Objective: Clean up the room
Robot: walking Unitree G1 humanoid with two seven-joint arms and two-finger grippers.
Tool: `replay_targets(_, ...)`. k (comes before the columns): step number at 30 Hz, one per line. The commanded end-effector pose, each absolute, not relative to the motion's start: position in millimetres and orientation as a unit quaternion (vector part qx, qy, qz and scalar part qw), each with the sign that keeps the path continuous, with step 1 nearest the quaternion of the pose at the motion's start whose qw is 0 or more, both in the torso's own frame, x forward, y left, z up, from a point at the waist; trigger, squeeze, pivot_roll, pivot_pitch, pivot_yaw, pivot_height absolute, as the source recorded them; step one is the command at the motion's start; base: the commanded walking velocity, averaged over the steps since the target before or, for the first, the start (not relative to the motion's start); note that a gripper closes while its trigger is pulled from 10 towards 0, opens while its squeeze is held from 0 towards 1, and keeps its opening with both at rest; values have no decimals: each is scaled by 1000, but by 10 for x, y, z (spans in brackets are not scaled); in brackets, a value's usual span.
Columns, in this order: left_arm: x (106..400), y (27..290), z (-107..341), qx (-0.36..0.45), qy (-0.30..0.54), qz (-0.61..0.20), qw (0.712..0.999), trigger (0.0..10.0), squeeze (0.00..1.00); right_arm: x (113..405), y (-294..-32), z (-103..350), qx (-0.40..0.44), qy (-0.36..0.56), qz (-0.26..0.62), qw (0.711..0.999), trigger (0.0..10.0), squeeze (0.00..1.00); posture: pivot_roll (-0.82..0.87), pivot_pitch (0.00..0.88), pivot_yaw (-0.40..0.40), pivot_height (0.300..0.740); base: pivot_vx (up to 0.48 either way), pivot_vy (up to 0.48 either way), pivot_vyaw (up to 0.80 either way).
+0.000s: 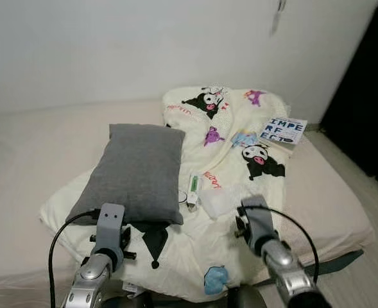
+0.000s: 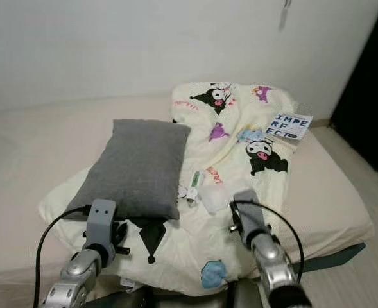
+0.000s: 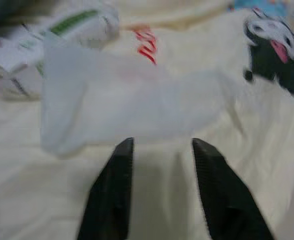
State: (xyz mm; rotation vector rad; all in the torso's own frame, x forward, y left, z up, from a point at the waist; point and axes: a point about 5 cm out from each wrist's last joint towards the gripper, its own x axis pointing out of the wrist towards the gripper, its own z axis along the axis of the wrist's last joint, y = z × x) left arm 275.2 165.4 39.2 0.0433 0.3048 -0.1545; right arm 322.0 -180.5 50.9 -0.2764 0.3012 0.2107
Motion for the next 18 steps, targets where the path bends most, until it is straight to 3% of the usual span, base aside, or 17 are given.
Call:
replay_targets(1,2682,1722,399,20,148,-91,985,10000,0,3179,-1786,439,-154,159,133,966,10000,1000,82,172,-1,605,0,0,0)
replay_targets(10,2503,1840,544,-1,114,-131,985,10000,0,3240,-1755,554,-221,133,193,947,10000,1000,96,175,-29,605,0,0,0)
replay_targets(18,2320,1607,790,1,72,-264,962,10000,0,3317,-1779,595,-280,129,216,926,10000,1000,115,180,-44,605,0,0,0)
